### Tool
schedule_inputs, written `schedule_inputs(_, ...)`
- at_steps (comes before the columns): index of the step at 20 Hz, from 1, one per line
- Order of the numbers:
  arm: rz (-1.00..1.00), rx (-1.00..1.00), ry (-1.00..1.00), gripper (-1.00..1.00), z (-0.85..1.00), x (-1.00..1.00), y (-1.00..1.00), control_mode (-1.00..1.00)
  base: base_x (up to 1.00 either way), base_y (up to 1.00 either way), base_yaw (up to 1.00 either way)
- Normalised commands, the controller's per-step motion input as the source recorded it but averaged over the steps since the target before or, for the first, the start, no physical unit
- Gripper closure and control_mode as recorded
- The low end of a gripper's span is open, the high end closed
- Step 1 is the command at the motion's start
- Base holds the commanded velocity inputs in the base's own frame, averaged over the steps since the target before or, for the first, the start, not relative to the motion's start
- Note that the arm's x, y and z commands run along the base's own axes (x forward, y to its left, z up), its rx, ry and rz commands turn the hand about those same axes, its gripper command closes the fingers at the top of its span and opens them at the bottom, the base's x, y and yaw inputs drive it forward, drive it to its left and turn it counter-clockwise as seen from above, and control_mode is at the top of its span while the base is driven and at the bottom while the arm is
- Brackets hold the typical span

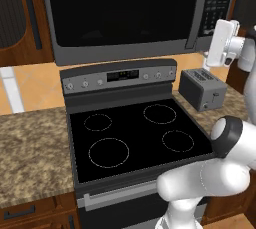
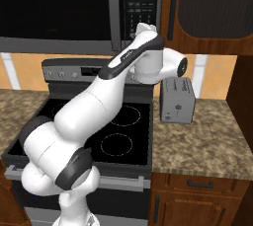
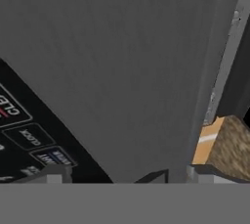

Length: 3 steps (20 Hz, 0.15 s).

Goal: Pick the onion from the sink and place it in the bowl. Then pick the bowl and place it in the microwave. Then close the microwave door and press the start button.

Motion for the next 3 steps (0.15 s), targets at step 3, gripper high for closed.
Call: schedule_inputs(3, 0.00, 0.02, -0.01, -1.00, -0.09, 0.04, 0.00, -1.00, 0.00, 0.00, 0.00)
